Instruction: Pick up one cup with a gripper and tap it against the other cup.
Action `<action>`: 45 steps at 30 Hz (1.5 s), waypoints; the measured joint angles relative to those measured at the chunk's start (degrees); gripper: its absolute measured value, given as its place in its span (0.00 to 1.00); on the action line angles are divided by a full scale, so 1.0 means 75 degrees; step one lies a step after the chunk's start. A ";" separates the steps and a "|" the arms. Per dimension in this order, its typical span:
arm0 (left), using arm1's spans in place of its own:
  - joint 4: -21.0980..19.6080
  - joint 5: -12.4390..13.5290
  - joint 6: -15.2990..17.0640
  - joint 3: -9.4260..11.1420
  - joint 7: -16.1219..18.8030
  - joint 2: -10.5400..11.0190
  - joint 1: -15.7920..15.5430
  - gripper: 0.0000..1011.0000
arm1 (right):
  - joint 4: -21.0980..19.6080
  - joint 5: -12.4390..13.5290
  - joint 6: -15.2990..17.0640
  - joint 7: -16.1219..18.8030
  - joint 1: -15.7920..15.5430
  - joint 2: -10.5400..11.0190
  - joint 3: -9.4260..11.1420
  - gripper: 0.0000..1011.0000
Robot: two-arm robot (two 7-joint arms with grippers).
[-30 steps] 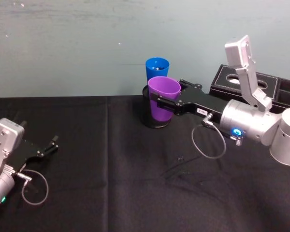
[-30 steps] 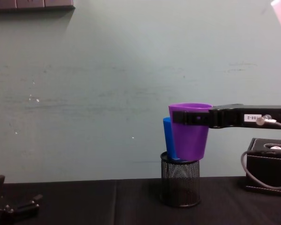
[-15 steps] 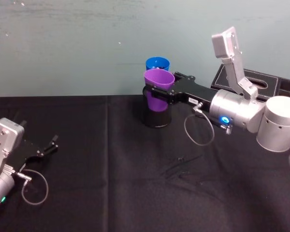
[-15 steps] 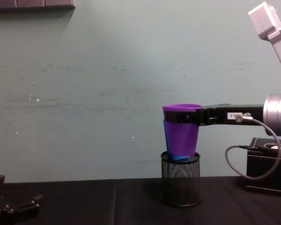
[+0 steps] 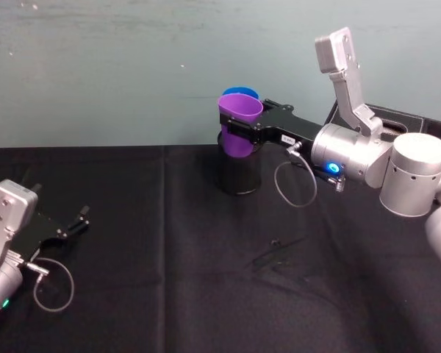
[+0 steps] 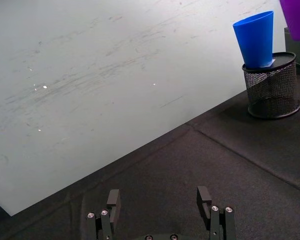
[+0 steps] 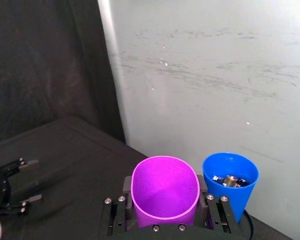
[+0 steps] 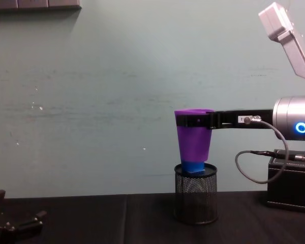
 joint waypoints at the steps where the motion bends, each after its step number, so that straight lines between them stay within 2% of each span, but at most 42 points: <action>1: 0.0000 0.0000 0.0000 0.0000 0.0000 0.0000 0.0000 0.99 | 0.0075 -0.0002 0.0015 -0.0004 0.0039 -0.0041 0.0013 0.71; 21: 0.0000 0.0000 0.0000 0.0000 0.0000 0.0000 0.0000 0.99 | 0.0649 -0.0047 0.0066 -0.0018 0.0259 -0.0374 0.0145 0.71; 45: 0.0000 0.0000 0.0000 0.0000 0.0000 0.0000 0.0000 0.99 | 0.0635 -0.0072 -0.0005 0.0062 0.0257 -0.0374 0.0137 0.71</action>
